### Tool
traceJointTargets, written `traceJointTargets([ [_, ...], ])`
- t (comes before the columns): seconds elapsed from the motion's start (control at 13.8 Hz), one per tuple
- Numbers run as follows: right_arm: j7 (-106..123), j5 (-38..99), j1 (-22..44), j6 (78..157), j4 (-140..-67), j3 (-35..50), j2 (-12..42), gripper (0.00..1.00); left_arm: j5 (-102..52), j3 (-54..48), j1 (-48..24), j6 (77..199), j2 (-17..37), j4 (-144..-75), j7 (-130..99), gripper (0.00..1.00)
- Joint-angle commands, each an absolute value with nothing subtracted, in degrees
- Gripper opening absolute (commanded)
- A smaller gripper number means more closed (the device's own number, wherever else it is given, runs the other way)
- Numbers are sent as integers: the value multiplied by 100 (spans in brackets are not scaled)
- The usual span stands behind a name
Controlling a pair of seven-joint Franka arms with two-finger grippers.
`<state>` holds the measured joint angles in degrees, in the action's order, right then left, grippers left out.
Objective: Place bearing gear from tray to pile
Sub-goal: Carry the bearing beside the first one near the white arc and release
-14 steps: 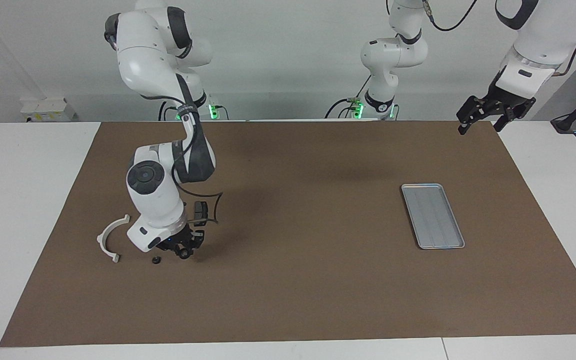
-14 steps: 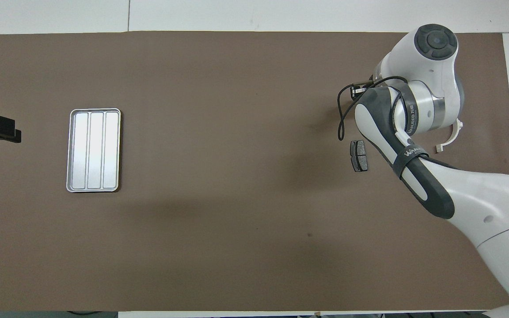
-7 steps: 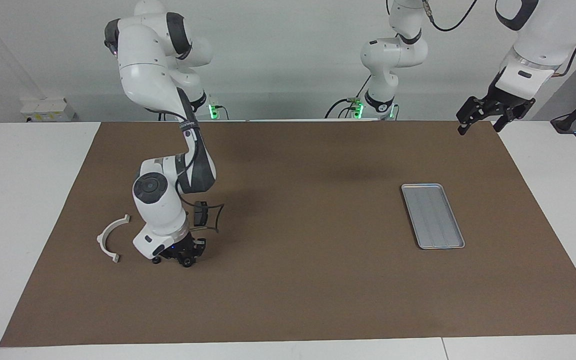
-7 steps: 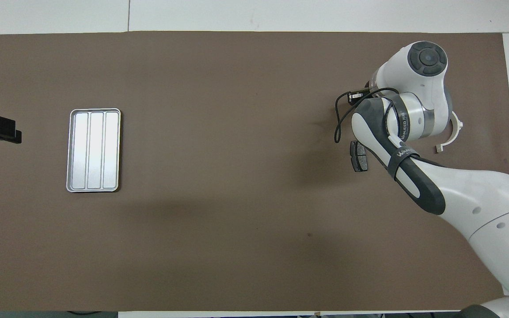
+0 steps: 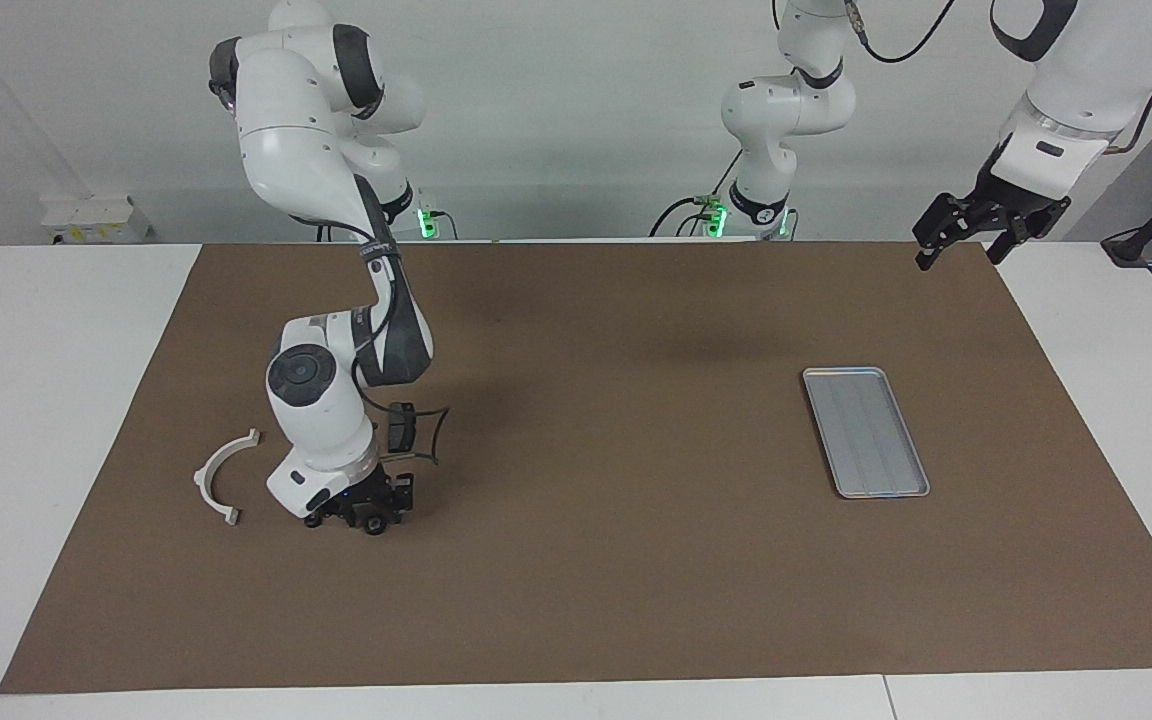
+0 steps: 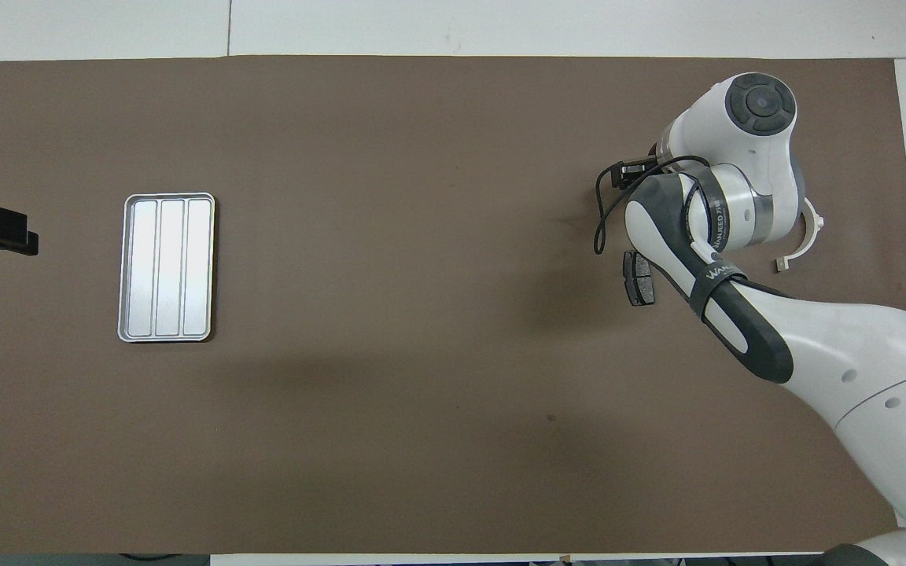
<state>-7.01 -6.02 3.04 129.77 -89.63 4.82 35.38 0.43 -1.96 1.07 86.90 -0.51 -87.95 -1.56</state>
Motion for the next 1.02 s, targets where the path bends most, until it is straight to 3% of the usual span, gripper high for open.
traceJointTargets([
  [0.0,-580,-589,211,12982,-9079,554,3314,100,35,-132,44,8736,-132,-8903,-105,100],
  [0.73,-554,-571,0,12709,-9088,562,3164,100,35,-132,44,8736,-132,-8903,-105,100],
  [0.94,-527,-545,-35,12219,-9123,562,2735,100,35,-132,44,8736,-132,-8903,-105,100],
])
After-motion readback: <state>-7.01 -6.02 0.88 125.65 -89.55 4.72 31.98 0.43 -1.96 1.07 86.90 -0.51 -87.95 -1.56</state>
